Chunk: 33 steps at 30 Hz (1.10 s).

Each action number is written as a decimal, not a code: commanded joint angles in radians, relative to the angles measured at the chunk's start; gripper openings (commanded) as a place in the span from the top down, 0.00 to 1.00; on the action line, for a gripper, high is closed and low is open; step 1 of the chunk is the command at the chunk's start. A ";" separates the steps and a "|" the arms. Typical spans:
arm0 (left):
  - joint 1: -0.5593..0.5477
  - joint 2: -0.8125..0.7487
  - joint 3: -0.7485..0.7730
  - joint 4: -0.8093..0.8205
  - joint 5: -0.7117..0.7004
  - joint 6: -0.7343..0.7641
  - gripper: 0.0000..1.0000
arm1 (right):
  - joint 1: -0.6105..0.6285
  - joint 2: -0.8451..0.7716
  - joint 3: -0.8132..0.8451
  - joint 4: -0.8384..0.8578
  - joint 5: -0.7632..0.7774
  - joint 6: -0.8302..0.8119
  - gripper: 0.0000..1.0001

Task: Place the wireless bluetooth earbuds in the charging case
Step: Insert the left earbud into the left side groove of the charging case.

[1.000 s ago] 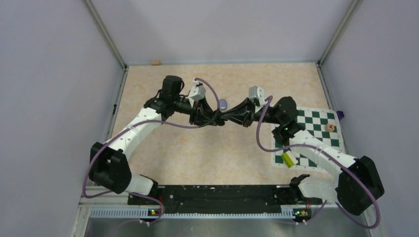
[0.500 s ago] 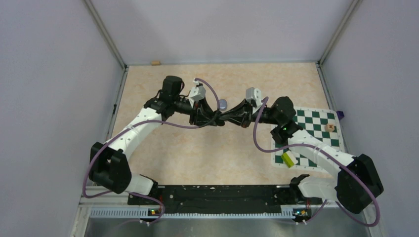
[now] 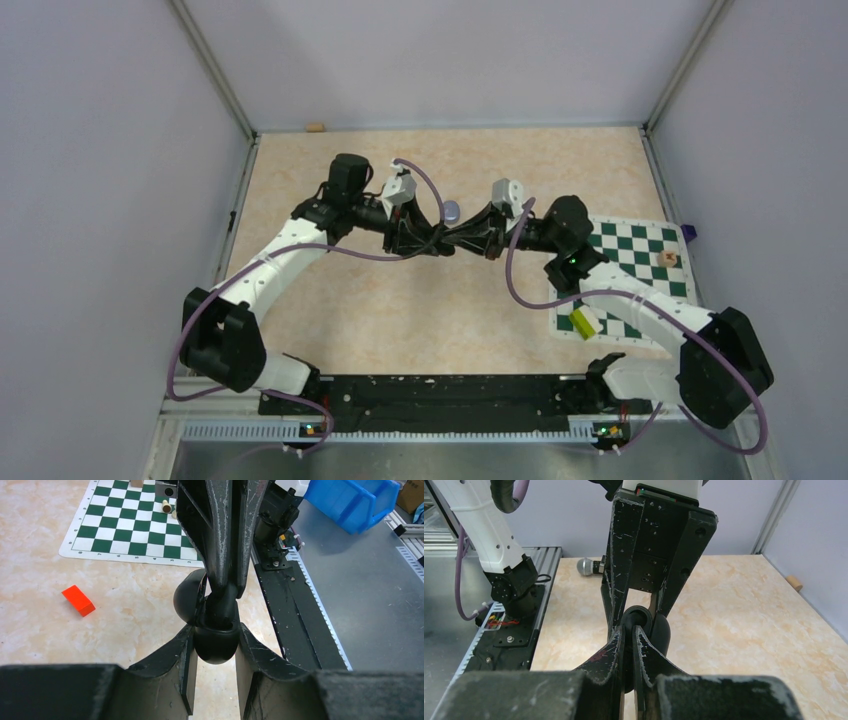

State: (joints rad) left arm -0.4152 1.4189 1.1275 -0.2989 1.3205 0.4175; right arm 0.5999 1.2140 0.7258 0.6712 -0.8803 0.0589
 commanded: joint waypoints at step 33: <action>-0.018 0.006 -0.004 0.018 0.042 0.019 1.00 | 0.031 0.022 0.006 -0.015 0.022 -0.053 0.87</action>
State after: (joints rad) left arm -0.4206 1.4250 1.1233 -0.2996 1.3193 0.4217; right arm 0.6147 1.2282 0.7258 0.6598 -0.8684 0.0257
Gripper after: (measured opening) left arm 0.351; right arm 0.106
